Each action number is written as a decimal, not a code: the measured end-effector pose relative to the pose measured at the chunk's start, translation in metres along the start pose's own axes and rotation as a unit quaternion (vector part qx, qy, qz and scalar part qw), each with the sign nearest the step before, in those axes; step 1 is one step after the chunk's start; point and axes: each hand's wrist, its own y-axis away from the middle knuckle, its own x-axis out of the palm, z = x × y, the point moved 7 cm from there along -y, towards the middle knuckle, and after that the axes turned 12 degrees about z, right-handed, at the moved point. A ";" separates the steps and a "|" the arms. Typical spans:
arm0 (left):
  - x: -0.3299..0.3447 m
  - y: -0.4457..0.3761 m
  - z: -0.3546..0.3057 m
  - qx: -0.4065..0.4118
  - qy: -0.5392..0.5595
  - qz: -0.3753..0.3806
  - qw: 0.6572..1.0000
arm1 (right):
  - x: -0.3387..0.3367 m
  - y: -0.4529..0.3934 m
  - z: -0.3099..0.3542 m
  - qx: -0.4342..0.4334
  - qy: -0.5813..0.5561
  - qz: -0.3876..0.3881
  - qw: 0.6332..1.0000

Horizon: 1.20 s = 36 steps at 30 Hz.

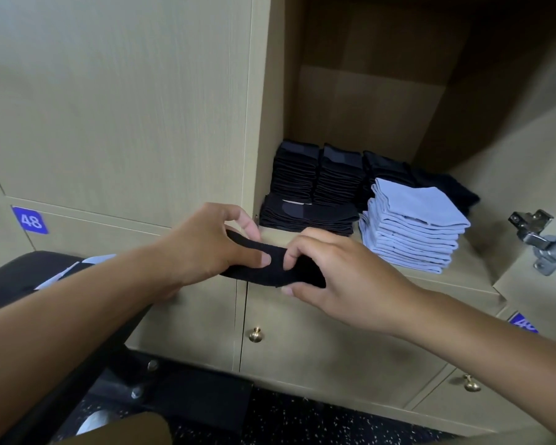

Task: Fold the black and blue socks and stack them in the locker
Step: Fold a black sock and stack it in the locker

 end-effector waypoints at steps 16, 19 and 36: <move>-0.011 -0.003 0.009 -0.018 0.014 -0.049 0.999 | -0.058 -0.030 -0.076 0.112 0.008 0.000 0.994; -0.004 -0.004 0.011 -0.018 0.008 -0.031 0.999 | -0.066 -0.047 -0.087 0.125 0.005 0.003 0.992; 0.002 -0.011 0.027 -0.030 -0.059 0.017 0.998 | -0.037 -0.114 -0.132 0.143 -0.010 0.110 0.984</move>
